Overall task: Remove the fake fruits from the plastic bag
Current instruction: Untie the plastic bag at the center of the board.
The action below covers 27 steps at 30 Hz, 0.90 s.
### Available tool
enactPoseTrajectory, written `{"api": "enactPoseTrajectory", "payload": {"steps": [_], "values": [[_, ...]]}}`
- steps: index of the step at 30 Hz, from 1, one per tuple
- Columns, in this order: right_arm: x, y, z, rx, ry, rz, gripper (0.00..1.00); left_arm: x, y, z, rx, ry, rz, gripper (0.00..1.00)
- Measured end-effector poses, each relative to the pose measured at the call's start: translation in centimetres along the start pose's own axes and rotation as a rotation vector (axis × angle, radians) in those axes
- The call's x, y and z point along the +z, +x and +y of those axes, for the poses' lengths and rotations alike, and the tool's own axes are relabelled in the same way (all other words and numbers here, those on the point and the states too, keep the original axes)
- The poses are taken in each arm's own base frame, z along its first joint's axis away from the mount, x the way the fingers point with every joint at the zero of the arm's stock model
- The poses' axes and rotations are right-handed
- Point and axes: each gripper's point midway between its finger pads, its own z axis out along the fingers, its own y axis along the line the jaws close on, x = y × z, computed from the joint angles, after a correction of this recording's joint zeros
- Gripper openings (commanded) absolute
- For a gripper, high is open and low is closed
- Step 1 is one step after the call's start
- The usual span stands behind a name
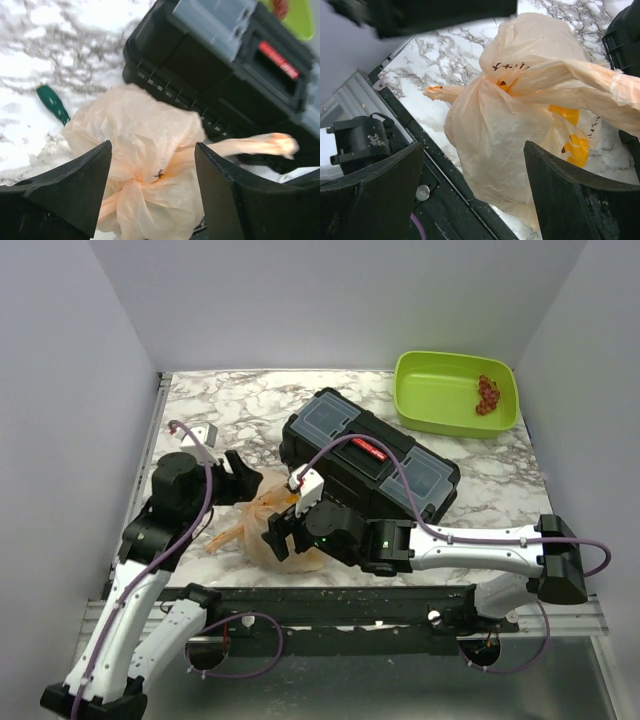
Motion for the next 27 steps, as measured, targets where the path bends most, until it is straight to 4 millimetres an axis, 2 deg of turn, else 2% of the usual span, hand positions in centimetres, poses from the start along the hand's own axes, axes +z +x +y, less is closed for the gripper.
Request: {"api": "enactPoseTrajectory", "payload": {"steps": [5,8,10,15,19,23,27], "values": [[0.4,0.0,-0.1,0.019,-0.007,-0.045,0.81,3.6,4.3,1.8,-0.01,-0.046,0.185,0.7],[0.6,0.6,-0.2,0.015,-0.012,-0.051,0.8,4.5,5.7,1.9,-0.003,-0.035,0.255,0.67],[0.7,0.6,-0.1,0.015,-0.014,-0.055,0.8,4.5,6.1,1.7,0.005,-0.013,0.268,0.61],[1.2,0.9,0.0,0.003,-0.016,-0.052,0.8,4.5,6.8,1.0,0.036,0.053,0.286,0.32],[1.9,1.7,-0.3,-0.031,0.008,-0.031,0.76,4.7,7.4,0.9,0.074,0.085,0.31,0.12],[2.8,1.8,-0.4,-0.068,0.043,-0.031,0.73,5.0,7.7,0.8,0.097,0.103,0.34,0.03],[3.2,1.6,-0.2,-0.089,0.067,-0.042,0.73,5.0,7.6,0.6,0.114,0.122,0.338,0.01]]}}
